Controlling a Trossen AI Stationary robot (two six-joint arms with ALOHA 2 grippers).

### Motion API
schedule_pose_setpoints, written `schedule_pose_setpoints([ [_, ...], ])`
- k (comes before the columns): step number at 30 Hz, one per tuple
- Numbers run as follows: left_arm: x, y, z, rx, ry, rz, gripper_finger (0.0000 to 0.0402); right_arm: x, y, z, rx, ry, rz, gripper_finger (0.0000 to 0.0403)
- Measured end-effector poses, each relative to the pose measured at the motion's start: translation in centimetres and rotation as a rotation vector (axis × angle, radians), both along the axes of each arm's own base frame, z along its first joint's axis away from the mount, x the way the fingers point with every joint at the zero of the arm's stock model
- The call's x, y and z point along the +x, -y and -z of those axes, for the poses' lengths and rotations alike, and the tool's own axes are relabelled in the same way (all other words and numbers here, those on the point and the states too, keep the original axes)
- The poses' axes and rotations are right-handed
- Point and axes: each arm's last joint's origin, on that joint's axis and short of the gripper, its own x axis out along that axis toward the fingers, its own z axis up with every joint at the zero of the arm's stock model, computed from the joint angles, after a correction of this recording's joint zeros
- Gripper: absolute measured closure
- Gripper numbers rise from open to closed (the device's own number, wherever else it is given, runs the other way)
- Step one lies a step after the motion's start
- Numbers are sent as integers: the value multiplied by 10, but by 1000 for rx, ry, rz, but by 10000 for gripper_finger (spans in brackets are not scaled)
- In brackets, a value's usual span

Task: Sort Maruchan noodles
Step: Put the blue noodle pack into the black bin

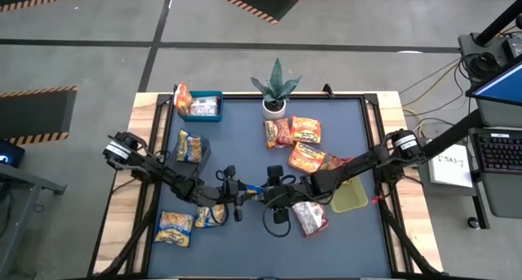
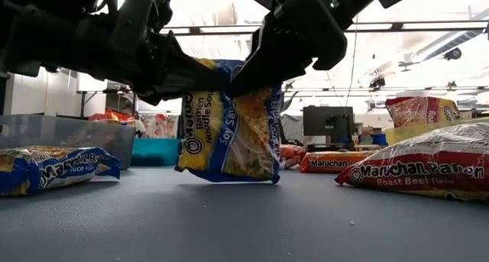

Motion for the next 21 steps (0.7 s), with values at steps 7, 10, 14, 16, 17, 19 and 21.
schedule_pose_setpoints([
  [7, -2, -1, -10, 20, 25, -2, 341, -3, 1, -15, -38, -19, -19, 159],
  [10, -6, -1, -21, 58, 7, 29, 345, -10, 7, -31, -61, -16, 7, 148],
  [14, -17, -10, -37, 106, -78, 16, 353, -22, 15, -57, -76, 44, -3, 139],
  [16, -25, -15, -45, 126, -116, 12, 354, -28, 21, -74, -72, 93, -5, 136],
  [17, -28, -17, -52, 127, -119, 7, 354, -31, 26, -82, -69, 116, 6, 135],
  [19, -38, -23, -65, 131, -125, -2, 354, -38, 35, -97, -61, 159, 28, 133],
  [21, -48, -29, -76, 141, -141, -10, 354, -46, 43, -108, -50, 192, 51, 133],
])
